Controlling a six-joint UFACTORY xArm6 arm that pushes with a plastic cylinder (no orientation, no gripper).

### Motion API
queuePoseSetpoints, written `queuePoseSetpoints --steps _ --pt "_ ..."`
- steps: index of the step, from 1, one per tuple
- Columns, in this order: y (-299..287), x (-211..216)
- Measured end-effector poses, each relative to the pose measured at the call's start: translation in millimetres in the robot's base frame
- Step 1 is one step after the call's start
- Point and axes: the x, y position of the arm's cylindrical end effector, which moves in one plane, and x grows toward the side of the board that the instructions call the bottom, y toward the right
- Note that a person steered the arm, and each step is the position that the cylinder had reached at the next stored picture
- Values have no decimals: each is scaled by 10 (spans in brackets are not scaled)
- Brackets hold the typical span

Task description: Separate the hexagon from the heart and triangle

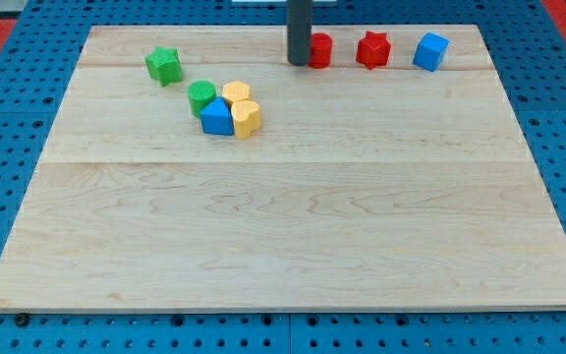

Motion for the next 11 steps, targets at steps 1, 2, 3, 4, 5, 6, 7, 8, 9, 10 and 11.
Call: queuePoseSetpoints --steps 1,2,3,4,5,6,7,8,9,10,11 --pt "25 30" --pt "-690 371" --pt "-275 639" --pt "-585 1090" --pt "-788 1249" --pt "-960 1026" --pt "-935 1010" --pt "-896 966" --pt "-896 796" --pt "-1090 606" --pt "-1239 407"
